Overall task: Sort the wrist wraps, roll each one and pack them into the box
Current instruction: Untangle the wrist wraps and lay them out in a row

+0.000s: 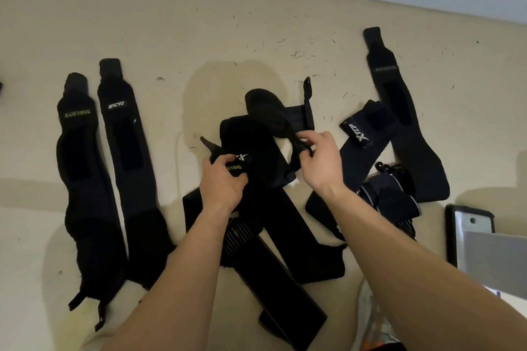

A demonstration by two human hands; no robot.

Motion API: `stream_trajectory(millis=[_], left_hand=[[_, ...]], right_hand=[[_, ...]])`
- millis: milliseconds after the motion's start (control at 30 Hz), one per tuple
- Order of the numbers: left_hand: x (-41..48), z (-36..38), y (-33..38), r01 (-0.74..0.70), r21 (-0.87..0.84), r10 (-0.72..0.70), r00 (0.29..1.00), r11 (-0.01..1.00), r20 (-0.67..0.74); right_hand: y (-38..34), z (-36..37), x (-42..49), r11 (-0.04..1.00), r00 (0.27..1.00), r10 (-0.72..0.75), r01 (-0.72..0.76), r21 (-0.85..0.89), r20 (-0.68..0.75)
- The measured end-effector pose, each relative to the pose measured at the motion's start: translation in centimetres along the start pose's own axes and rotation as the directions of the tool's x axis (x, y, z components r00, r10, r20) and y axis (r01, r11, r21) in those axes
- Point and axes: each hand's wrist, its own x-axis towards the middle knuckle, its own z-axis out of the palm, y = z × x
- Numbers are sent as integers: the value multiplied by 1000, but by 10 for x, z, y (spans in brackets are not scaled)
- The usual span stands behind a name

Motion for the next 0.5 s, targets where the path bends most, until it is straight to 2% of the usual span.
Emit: stream_trajectory(millis=[67, 133, 267, 333, 367, 433, 467, 500], left_hand=[[0, 1, -4, 29, -35, -31, 998, 999, -62], [0, 2, -9, 49, -72, -53, 997, 996, -61], [-2, 2, -22, 94, -66, -93, 996, 993, 16], [-4, 1, -27, 92, -64, -91, 996, 994, 15], [-5, 1, -30, 95, -70, -94, 995, 993, 11], [-9, -2, -33, 112, -83, -113, 994, 990, -1], [-11, -4, -33, 126, -83, -127, 992, 988, 2], [-11, -6, -33, 133, -77, -132, 991, 988, 12]], right_hand=[[6, -11, 2, 996, 995, 67, -63, 69, -67], [9, -22, 8, 978, 976, 169, -150, 145, -135], [14, -45, 25, 890, 866, 404, -298, 346, -293], [14, -53, 31, 882, 836, 439, -330, 336, -330], [12, -56, 30, 904, 839, 416, -339, 262, -349], [3, -50, 19, 967, 894, 234, -254, -3, -383], [-3, -43, 11, 979, 935, 106, -157, -128, -338], [-7, -34, 4, 977, 973, -1, -48, -208, -231]])
